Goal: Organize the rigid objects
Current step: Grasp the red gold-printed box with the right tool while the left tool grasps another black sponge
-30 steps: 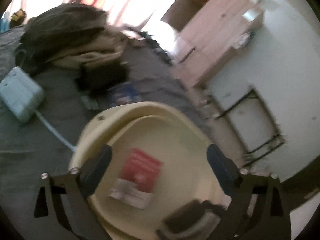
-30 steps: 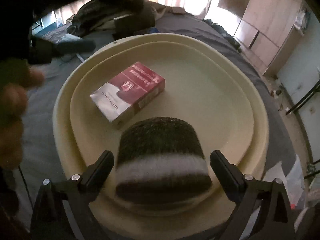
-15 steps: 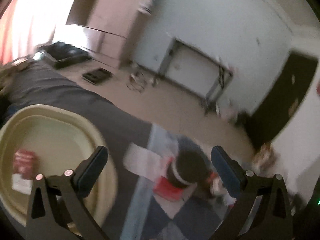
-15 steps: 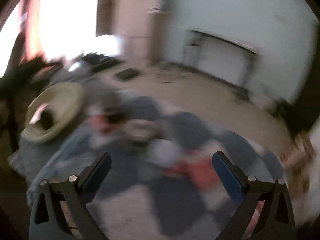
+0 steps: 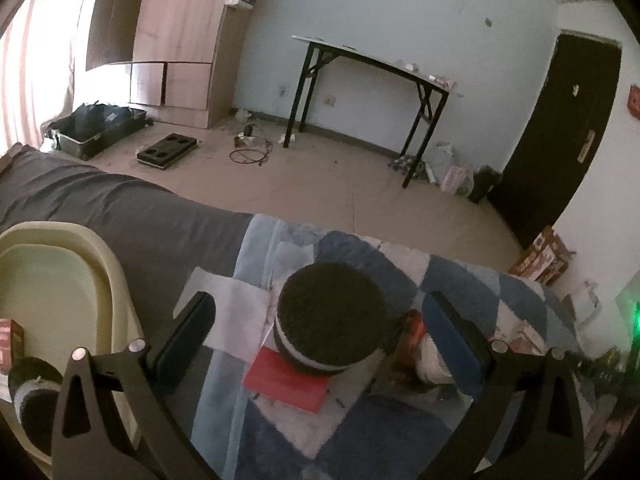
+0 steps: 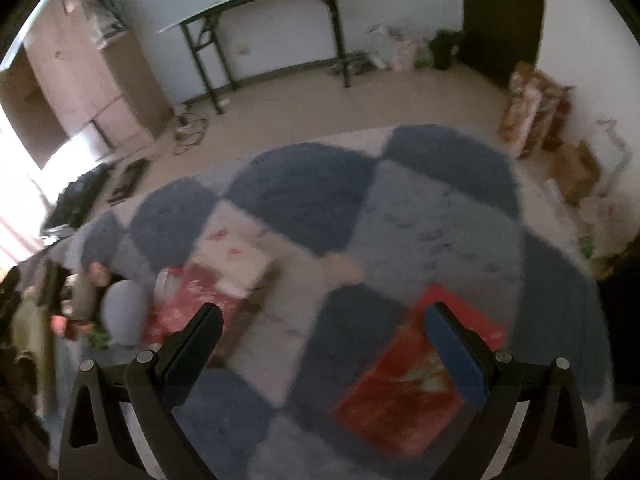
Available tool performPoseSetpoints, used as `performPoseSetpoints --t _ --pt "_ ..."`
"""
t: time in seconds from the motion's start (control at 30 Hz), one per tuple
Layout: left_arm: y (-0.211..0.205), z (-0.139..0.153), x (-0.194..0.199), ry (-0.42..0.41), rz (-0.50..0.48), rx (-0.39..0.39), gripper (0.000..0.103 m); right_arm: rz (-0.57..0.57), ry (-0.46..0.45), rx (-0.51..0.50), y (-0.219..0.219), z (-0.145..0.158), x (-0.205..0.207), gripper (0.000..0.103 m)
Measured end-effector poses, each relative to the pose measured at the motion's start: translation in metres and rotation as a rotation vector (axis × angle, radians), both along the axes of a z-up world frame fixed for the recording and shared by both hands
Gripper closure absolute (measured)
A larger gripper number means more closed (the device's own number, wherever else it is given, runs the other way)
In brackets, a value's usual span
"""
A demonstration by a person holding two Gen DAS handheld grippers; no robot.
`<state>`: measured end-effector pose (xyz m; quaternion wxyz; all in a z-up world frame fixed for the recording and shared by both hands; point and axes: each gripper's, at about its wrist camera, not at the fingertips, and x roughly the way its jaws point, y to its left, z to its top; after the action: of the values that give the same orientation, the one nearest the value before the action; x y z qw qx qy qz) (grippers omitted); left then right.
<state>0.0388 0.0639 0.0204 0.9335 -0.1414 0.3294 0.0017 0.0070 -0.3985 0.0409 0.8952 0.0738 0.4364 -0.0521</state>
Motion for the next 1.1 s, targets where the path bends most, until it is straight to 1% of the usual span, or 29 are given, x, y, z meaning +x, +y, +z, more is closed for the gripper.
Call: performPoseSetpoints --t 0.07,0.1,0.13,0.17,0.2,0.27,0.33,0.4,0.43,0.5,0.57,0.6,0.67,0.7,0.77,0.87,0.97,1.03,1.07,1.1 --pt "-0.001 0.0 0.0 -0.003 -0.003 0.008 0.0 -0.055 -0.011 -0.042 -0.008 0.003 -0.001 0.0" --pt "-0.002 0.0 0.0 -0.005 -0.004 0.014 0.0 -0.1 -0.007 -0.046 -0.016 0.0 -0.001 0.0" --pt "-0.002 -0.001 -0.001 -0.012 -0.004 0.016 0.0 -0.126 0.005 -0.041 -0.019 -0.001 -0.005 0.0" --pt "-0.002 0.0 -0.001 -0.024 0.003 0.015 0.0 -0.144 0.027 -0.038 -0.021 -0.008 -0.003 0.0" --pt "0.0 0.0 -0.002 -0.034 0.02 0.007 0.0 -0.153 0.062 -0.043 -0.023 -0.016 0.002 0.0" --pt "0.006 -0.001 -0.002 -0.04 0.046 -0.022 0.001 -0.156 0.092 -0.041 -0.024 -0.027 0.009 0.0" --pt "0.009 -0.002 -0.002 -0.035 0.045 -0.048 0.001 -0.147 0.117 -0.038 -0.021 -0.039 0.017 0.0" --pt "0.009 -0.005 0.0 -0.015 0.046 -0.045 0.002 -0.141 0.113 -0.081 -0.015 -0.042 0.023 0.0" --pt "0.009 -0.006 0.001 -0.006 0.047 -0.04 0.004 -0.14 0.108 -0.087 -0.014 -0.043 0.025 0.0" --pt "0.008 -0.01 0.006 0.041 0.058 -0.022 0.019 -0.12 0.084 -0.09 -0.008 -0.043 0.026 0.0" --pt "0.01 -0.015 0.008 0.063 0.056 -0.029 0.025 -0.04 0.049 -0.089 0.008 -0.044 0.024 0.0" --pt "0.01 -0.016 0.009 0.065 0.052 -0.028 0.025 -0.014 0.046 -0.097 0.016 -0.048 0.024 0.0" --pt "0.009 -0.016 0.009 0.068 0.049 -0.02 0.025 0.01 0.012 -0.176 0.036 -0.055 0.025 0.0" --pt "0.007 -0.015 0.009 0.069 0.044 -0.008 0.023 0.022 -0.014 -0.216 0.045 -0.057 0.024 0.0" --pt "0.002 -0.014 0.008 0.053 0.041 0.019 0.022 0.05 -0.036 -0.23 0.052 -0.058 0.022 0.0" --pt "-0.002 -0.015 0.009 0.054 0.049 0.041 0.01 0.086 -0.034 -0.207 0.051 -0.057 0.02 0.001" --pt "-0.006 -0.017 0.011 0.054 0.029 0.055 0.009 0.089 -0.025 -0.167 0.041 -0.057 0.019 0.006" --pt "-0.006 -0.019 0.012 0.057 0.026 0.057 0.01 0.083 -0.027 -0.149 0.036 -0.052 0.02 0.019" --pt "-0.007 -0.019 0.012 0.055 0.023 0.059 0.01 0.08 -0.026 -0.147 0.034 -0.051 0.022 0.022" --pt "-0.009 -0.02 0.012 0.051 0.022 0.066 0.014 0.077 -0.025 -0.145 0.031 -0.049 0.021 0.024"
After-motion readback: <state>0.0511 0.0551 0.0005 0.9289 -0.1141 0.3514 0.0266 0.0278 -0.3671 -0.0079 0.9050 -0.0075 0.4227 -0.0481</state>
